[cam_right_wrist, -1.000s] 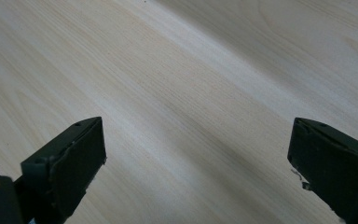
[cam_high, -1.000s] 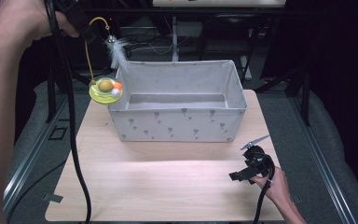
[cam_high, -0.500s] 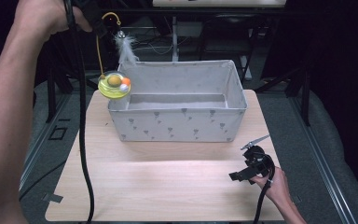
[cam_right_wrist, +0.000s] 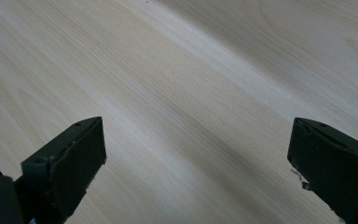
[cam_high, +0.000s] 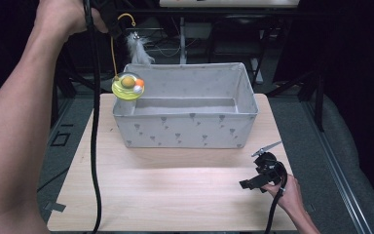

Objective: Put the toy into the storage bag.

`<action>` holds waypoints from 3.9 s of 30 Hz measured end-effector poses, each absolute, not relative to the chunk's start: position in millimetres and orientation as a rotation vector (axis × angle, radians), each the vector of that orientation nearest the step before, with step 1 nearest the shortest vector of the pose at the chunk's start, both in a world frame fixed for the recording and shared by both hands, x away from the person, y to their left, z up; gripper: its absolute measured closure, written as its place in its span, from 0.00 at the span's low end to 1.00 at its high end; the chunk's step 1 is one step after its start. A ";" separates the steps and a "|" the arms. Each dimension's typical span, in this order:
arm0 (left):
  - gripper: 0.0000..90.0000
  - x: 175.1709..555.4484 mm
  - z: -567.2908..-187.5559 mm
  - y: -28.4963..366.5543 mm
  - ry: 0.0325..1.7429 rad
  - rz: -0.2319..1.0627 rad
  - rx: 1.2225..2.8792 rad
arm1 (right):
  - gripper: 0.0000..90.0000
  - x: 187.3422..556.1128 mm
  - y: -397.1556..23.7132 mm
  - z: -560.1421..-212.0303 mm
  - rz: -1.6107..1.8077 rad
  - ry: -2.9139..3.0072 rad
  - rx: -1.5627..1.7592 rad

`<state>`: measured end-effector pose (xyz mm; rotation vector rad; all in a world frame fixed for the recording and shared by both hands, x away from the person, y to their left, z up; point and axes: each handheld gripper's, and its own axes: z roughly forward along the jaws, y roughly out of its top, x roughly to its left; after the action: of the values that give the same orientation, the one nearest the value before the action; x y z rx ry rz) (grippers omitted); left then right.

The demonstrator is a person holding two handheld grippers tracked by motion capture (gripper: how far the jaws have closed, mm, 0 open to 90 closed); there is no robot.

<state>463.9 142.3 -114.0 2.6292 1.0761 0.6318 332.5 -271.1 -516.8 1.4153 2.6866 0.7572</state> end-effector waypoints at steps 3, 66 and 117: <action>0.98 468.3 -115.5 140.5 1.075 0.632 2.633 | 0.04 332.6 -271.1 -516.7 0.757 2.687 1.414; 0.98 526.7 -244.8 125.4 1.115 0.446 2.632 | 0.05 331.6 -270.4 -516.3 0.785 2.697 1.396; 0.67 516.6 -342.0 183.3 1.312 0.273 2.566 | 0.05 331.3 -269.9 -516.3 0.780 2.693 1.395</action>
<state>516.6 183.3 -342.0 2.5664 1.3118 0.2726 331.3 -269.9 -516.3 1.3953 2.6933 0.7795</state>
